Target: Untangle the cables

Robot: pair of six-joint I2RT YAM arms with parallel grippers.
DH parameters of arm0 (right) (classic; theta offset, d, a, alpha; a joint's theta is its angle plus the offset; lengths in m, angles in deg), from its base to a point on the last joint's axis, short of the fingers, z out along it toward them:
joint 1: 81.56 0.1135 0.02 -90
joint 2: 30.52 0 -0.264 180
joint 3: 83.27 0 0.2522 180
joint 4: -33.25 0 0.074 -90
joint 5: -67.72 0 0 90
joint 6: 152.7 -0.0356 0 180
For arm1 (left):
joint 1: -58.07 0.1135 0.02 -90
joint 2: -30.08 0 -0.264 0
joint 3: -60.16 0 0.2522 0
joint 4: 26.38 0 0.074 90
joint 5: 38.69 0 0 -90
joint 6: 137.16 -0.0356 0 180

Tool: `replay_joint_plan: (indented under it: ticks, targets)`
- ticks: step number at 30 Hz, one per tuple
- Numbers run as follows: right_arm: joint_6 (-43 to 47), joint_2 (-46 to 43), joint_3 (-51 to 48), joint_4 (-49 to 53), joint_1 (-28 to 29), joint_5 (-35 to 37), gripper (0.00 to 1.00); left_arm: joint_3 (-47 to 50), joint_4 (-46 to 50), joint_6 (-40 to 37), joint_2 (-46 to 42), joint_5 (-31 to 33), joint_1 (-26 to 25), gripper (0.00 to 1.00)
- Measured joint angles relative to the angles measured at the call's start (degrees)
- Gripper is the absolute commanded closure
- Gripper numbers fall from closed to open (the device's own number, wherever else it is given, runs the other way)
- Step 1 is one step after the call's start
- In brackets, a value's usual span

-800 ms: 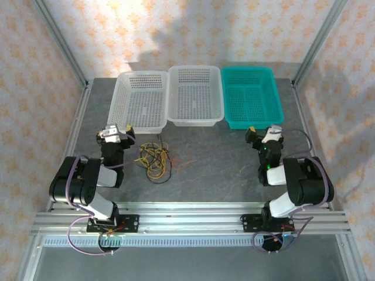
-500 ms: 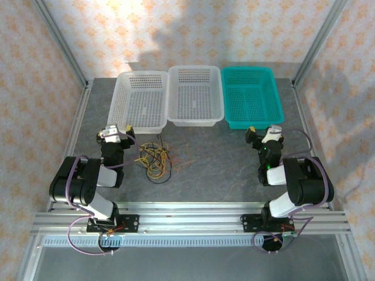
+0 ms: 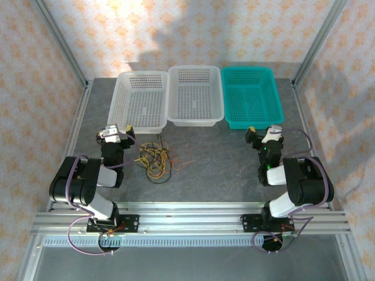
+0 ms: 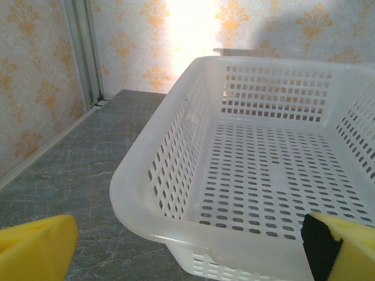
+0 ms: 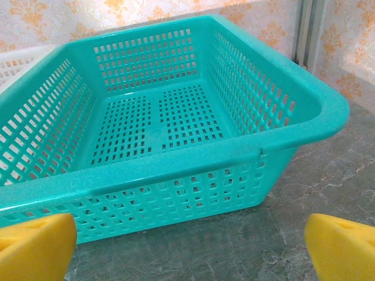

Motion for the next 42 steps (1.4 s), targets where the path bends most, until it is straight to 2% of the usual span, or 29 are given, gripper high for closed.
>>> replay_joint_plan:
  ticks: [6,10,13,17,20,26,29,34,37,42]
  targets:
    - [0.00,0.00,0.00,0.00,0.00,0.00,0.00,0.04,-0.04,-0.13,0.00,-0.02,-0.07,0.01]
    - [0.09,-0.04,0.00,-0.02,0.33,0.00,0.00,2.43,-2.67,-1.11,-0.74,0.85,-2.25,0.01]
    - [0.70,-2.05,0.00,1.68,1.33,-0.02,0.00,4.17,-1.51,-2.16,-5.14,3.87,-4.87,0.01]
    - [1.07,-8.02,2.25,8.79,1.92,-0.52,0.00,2.80,3.98,-3.78,-13.42,9.62,-10.47,0.01]
    - [-0.22,-12.76,5.25,14.45,1.95,-0.70,0.00,0.04,12.46,-4.28,-18.93,11.74,-13.27,0.01]
    - [-3.91,-23.10,6.78,22.64,1.92,-2.99,0.00,-7.80,32.11,-0.33,-27.15,14.32,-13.44,0.01]
    - [-7.82,-25.53,10.47,29.92,2.03,-3.56,0.00,-11.54,42.62,5.70,-29.64,17.18,-13.44,0.01]
    - [-17.29,-25.90,19.63,44.37,1.75,1.57,0.00,-19.74,62.53,18.53,-30.14,22.73,-13.42,0.00]
    - [-20.55,-27.76,20.15,48.30,1.66,1.25,0.00,-22.43,70.69,24.13,-30.56,21.59,-13.42,0.00]
    - [-24.20,-31.08,19.58,50.84,1.62,-2.54,0.00,-22.86,79.28,29.66,-30.80,15.17,-13.42,0.01]
